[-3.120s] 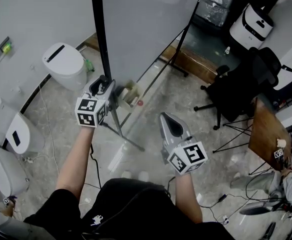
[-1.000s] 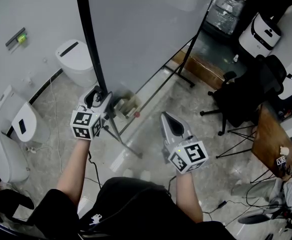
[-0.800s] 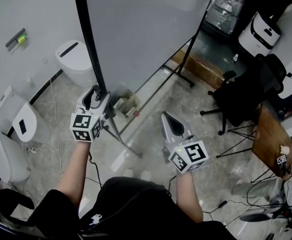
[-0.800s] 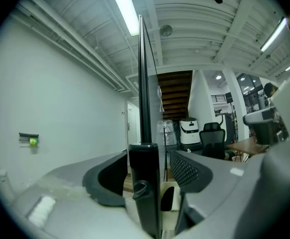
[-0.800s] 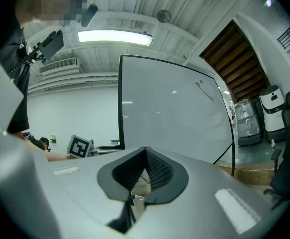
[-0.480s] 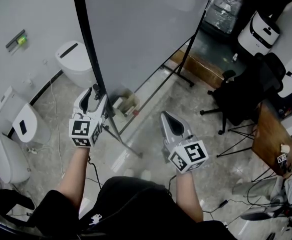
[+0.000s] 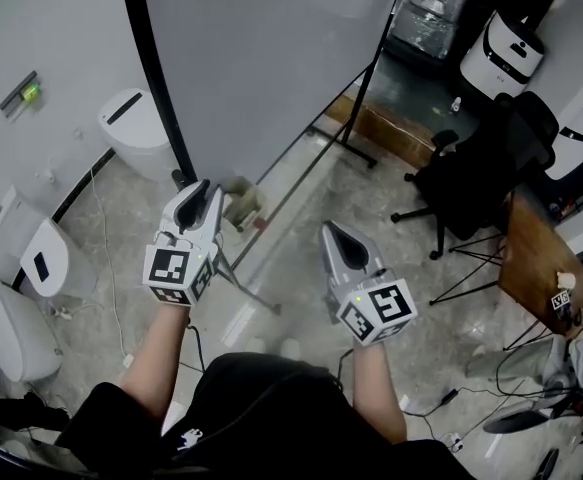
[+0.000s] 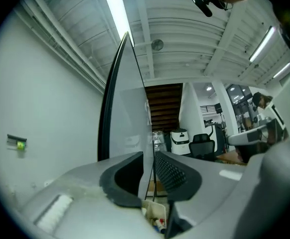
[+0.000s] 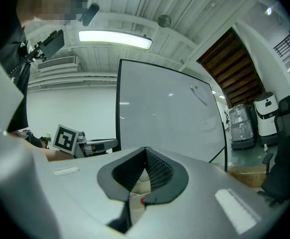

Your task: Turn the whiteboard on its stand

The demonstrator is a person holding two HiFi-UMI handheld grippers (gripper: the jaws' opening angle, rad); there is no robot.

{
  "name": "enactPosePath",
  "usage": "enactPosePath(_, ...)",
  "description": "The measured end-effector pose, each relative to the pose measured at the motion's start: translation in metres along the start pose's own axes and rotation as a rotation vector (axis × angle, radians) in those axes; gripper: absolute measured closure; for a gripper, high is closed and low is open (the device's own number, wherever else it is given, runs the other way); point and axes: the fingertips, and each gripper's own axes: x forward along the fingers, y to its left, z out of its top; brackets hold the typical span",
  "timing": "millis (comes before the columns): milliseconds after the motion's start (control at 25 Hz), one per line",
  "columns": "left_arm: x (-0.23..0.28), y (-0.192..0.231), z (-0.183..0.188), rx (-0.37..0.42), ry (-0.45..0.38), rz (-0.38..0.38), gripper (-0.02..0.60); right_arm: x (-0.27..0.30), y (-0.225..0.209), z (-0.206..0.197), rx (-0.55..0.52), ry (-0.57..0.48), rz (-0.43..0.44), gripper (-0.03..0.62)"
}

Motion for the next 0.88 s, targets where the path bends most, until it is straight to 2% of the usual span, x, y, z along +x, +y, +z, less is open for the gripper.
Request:
enactPosePath(360, 0.024, -0.066, 0.000, -0.053, 0.004, -0.147, 0.559, -0.015, -0.012, -0.001, -0.011, 0.010, -0.064, 0.585)
enactPosePath(640, 0.035, -0.096, -0.011, -0.083, 0.026, -0.213, 0.577, -0.019, -0.018, 0.000, -0.028, 0.017, -0.096, 0.585)
enactPosePath(880, 0.037, -0.103, -0.026, -0.102, 0.040, -0.245, 0.578, -0.018, -0.020, -0.002, -0.041, 0.026, -0.112, 0.586)
